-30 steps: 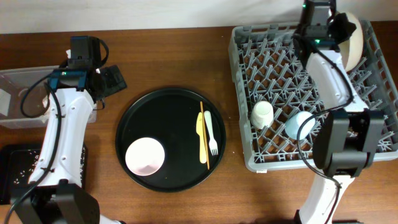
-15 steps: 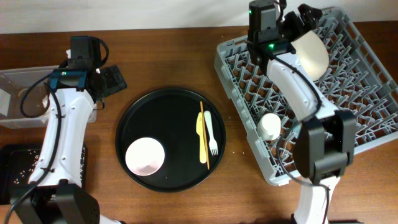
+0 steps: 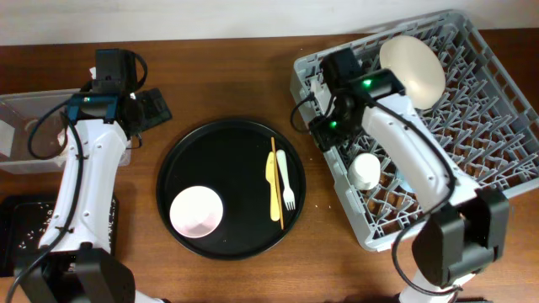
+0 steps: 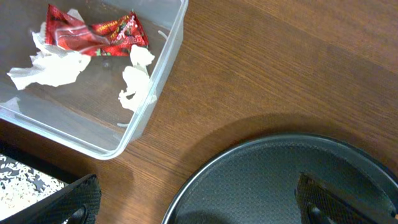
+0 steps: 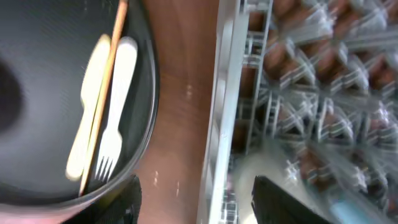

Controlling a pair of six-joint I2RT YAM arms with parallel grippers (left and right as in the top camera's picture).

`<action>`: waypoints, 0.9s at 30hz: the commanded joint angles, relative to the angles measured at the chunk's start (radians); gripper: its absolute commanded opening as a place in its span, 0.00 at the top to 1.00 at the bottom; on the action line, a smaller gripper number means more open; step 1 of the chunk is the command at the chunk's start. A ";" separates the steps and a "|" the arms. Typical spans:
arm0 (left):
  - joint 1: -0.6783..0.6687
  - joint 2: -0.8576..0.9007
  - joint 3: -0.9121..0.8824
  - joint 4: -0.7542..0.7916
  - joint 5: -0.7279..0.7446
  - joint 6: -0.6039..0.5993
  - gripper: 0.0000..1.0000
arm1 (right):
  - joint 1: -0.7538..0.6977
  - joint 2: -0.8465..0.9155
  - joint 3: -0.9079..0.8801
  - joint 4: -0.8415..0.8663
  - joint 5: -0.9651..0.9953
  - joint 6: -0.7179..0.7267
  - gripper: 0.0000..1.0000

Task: Sort waste into correct bins and load items into the dishwasher rack
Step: 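Release the cream plate upright in the rack and return to the tray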

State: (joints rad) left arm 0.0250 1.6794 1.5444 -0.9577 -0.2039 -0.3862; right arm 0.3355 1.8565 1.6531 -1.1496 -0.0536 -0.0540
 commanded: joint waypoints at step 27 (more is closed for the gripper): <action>0.002 0.002 -0.002 -0.002 -0.010 -0.009 0.01 | -0.036 -0.019 -0.185 0.692 0.215 0.315 0.11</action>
State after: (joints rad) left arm 0.0250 1.6794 1.5444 -0.9585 -0.2031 -0.3859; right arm 0.3035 1.8877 1.3792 -0.4374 0.1383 0.3527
